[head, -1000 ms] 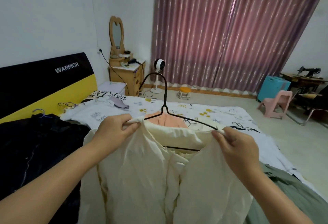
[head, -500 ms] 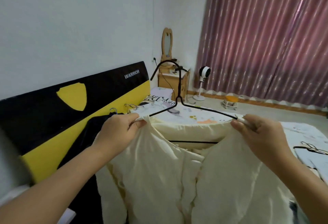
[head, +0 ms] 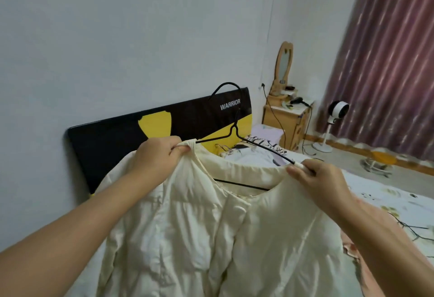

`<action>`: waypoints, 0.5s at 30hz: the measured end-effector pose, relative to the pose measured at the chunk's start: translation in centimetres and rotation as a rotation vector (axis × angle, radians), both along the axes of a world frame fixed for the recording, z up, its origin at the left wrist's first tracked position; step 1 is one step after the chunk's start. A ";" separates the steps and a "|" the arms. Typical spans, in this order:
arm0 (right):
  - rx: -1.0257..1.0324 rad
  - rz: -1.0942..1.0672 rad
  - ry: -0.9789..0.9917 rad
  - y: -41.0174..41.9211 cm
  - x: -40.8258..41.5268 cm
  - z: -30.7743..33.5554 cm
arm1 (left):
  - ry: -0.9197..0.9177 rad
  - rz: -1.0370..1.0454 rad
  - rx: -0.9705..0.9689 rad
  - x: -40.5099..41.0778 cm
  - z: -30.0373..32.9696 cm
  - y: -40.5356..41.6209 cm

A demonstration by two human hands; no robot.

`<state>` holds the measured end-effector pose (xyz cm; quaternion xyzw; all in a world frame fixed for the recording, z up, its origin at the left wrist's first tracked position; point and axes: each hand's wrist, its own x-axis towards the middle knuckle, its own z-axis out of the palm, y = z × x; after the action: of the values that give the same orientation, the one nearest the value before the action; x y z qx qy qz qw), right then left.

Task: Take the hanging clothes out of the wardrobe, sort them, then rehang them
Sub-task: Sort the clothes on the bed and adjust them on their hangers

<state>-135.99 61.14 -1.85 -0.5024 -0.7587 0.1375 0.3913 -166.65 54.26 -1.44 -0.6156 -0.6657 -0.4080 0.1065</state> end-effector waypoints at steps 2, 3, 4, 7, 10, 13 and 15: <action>-0.004 0.029 0.013 2.9 -1.1 0.0 | 0.010 0.044 0.007 -0.8 0.0 2.0; -0.005 0.046 0.014 4.3 -1.6 0.0 | 0.010 0.064 0.008 -1.2 0.0 3.1; -0.006 0.062 0.011 5.8 -2.2 0.0 | 0.011 0.089 0.007 -1.6 -0.1 4.2; -0.010 0.109 -0.004 10.0 -3.8 -0.4 | -0.006 0.170 0.000 -2.6 -0.3 6.8; -0.034 0.155 0.000 14.0 -6.1 -1.0 | -0.043 0.233 -0.033 -4.2 -1.1 9.3; -0.126 0.219 -0.008 17.1 -8.3 -2.2 | -0.084 0.254 -0.068 -6.1 -2.3 12.3; -0.180 0.269 0.020 19.1 -9.5 -3.0 | -0.108 0.254 -0.070 -7.5 -3.2 14.7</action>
<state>-145.54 80.20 -4.85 -0.4281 -0.7997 0.2611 0.3302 -174.19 68.91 -4.66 -0.5068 -0.7570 -0.4003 0.0998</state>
